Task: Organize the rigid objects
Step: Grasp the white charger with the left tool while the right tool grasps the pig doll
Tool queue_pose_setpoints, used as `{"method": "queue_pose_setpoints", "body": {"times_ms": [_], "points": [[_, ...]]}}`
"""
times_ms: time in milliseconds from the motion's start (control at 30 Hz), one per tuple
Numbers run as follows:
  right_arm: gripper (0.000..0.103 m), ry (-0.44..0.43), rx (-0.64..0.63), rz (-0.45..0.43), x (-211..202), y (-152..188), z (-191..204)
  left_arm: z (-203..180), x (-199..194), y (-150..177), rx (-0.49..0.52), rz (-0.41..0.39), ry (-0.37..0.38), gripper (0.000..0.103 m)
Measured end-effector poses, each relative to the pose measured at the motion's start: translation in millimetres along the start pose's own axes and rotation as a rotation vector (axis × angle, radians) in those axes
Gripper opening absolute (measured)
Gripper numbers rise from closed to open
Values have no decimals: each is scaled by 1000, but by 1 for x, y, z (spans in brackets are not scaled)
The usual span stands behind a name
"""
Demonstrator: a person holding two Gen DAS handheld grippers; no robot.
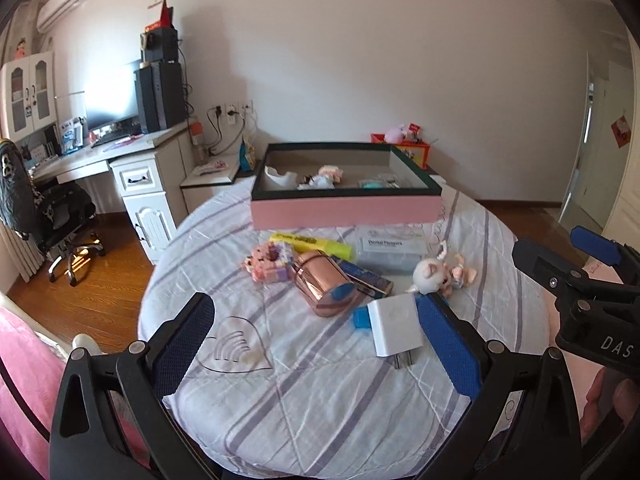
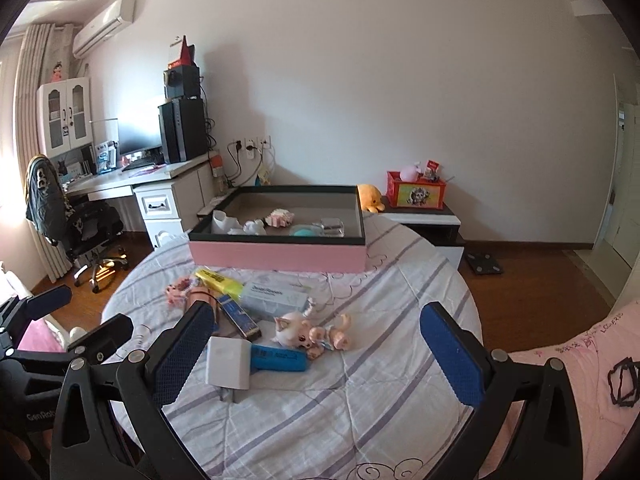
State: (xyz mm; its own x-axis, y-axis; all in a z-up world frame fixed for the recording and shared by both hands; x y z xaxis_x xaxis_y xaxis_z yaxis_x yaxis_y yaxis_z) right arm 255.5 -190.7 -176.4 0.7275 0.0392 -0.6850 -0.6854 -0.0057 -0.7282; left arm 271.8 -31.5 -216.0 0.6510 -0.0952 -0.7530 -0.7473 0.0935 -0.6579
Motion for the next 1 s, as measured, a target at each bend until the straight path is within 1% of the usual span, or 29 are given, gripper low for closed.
{"method": "queue_pose_setpoints", "body": {"times_ms": [200, 400, 467, 500, 533, 567, 600, 633, 700, 767, 833, 1000], "points": [[103, 16, 37, 106, 44, 22, -26, -31, 54, 7, 21, 107, 6, 103], [103, 11, 70, 166, 75, 32, -44, -44, 93, 8, 32, 181, 2, 103], [103, 5, 75, 177, 82, 33, -46, -45, 103, 9, 27, 200, 17, 96], [103, 1, 77, 182, 85, 33, -47, -47, 107, 10, 23, 211, 39, 90], [103, -7, 80, 184, 89, 32, -47, -48, 108, 10, 14, 211, 68, 80], [103, -16, 84, 187, 91, 32, -47, -50, 108, 10, 5, 203, 112, 65], [103, -25, 86, 192, 94, 31, -46, -53, 107, 10, 1, 206, 155, 58], [103, -32, 87, 195, 96, 30, -44, -54, 106, 8, 2, 204, 161, 54], [103, -43, 87, 202, 102, 27, -41, -51, 104, 7, 18, 198, 144, 53], [103, -60, 83, 206, 107, 24, -35, -43, 99, 8, 4, 194, 143, 51], [103, -69, 74, 222, 114, 22, -27, -33, 94, 7, -1, 184, 118, 50], [103, -94, 66, 273, 138, 20, -9, -21, 89, 5, -13, 171, 104, 48]]}}
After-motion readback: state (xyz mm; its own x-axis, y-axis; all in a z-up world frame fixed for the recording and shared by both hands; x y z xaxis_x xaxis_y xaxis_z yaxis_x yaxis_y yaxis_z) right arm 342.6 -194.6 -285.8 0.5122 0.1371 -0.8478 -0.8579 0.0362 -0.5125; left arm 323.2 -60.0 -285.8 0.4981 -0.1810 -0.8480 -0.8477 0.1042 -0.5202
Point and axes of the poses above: each gripper's, at about its wrist camera, not at the fingertips, and x roughly the way its jaws point, z to its left, y to its underside, the point moved 9 cm from there along x, roughly the way its jaws point, and after that the axes turned 13 degrees about z, right-handed, at the moved point
